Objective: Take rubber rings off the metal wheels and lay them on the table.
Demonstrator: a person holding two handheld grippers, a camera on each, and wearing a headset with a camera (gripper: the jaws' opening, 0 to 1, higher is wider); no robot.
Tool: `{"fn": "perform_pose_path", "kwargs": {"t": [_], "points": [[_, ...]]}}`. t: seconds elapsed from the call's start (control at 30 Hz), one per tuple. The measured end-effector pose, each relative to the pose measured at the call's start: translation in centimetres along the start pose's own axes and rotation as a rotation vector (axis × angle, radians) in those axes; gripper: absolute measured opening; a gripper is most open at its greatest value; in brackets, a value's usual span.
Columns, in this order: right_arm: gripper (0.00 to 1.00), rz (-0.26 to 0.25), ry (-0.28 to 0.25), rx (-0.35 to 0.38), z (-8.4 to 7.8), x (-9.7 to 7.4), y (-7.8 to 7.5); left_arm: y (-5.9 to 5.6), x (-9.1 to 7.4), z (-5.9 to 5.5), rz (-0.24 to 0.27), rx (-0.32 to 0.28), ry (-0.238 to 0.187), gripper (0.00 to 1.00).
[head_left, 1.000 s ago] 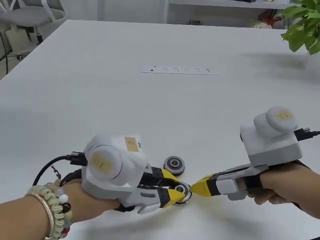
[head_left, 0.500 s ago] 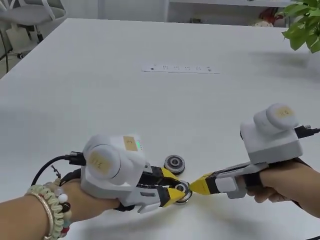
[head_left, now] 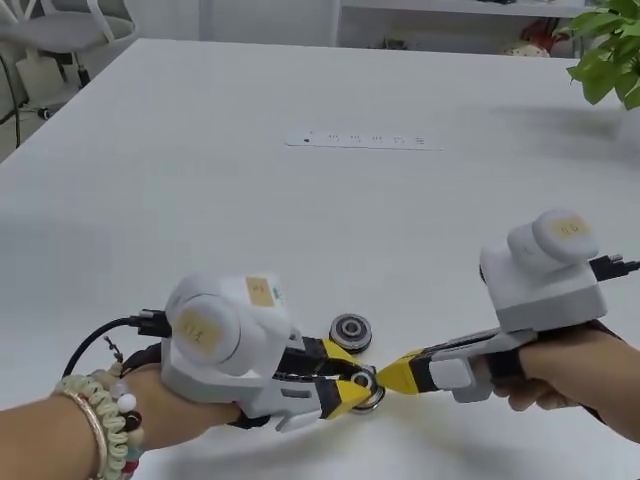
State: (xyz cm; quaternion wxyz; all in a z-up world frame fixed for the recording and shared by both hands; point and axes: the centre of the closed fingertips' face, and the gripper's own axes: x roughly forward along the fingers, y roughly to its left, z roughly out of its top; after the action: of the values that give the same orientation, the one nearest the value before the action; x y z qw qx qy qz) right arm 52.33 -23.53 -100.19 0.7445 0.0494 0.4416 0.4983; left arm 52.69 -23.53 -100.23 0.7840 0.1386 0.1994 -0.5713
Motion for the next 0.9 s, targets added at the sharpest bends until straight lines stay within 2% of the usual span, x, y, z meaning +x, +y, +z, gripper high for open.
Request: {"fn": "perform_pose_path", "kwargs": {"t": [0.1,0.2,0.23,0.27,0.3,0.33,0.37,0.4,0.43,0.53,0.77,0.9], "points": [[0.0,0.012,-0.005,0.002,0.1,0.0,0.2,0.0,0.0,0.0,0.0,-0.001,-0.002,0.14],[0.0,0.052,-0.037,-0.006,0.8,0.1,1.2,0.0,0.0,0.0,0.003,-0.002,-0.003,0.14],[0.0,0.117,-0.095,0.0,2.1,0.1,2.6,0.0,0.1,0.0,0.004,-0.003,-0.003,0.14],[0.0,0.101,-0.074,-0.013,1.9,0.0,2.4,0.0,0.1,0.0,0.006,-0.004,-0.004,0.14],[0.0,0.015,-0.03,-0.065,1.3,0.1,1.1,0.0,0.1,0.1,0.007,-0.008,-0.004,0.14],[0.0,0.0,-0.033,-0.103,1.3,0.3,0.9,0.0,0.1,0.1,0.007,-0.006,-0.004,0.14],[0.0,0.01,-0.003,-0.086,0.6,0.4,1.2,0.0,0.1,0.1,0.007,-0.004,-0.003,0.14],[0.0,0.01,0.0,-0.07,0.5,0.5,1.2,0.0,0.1,0.1,0.007,-0.004,-0.003,0.14],[0.0,0.003,0.008,-0.061,0.3,0.5,0.5,0.0,0.1,0.1,0.007,-0.005,-0.003,0.14],[0.0,-0.012,0.004,-0.05,0.4,0.1,-0.2,0.0,0.1,0.1,0.009,-0.005,0.001,0.14],[0.0,-0.021,-0.002,-0.047,0.4,0.1,-0.1,0.0,0.1,0.1,0.009,0.01,0.011,0.15],[0.0,-0.023,-0.006,-0.054,0.6,0.0,-0.2,-0.1,0.1,0.1,-0.001,0.009,0.034,0.14]]}}
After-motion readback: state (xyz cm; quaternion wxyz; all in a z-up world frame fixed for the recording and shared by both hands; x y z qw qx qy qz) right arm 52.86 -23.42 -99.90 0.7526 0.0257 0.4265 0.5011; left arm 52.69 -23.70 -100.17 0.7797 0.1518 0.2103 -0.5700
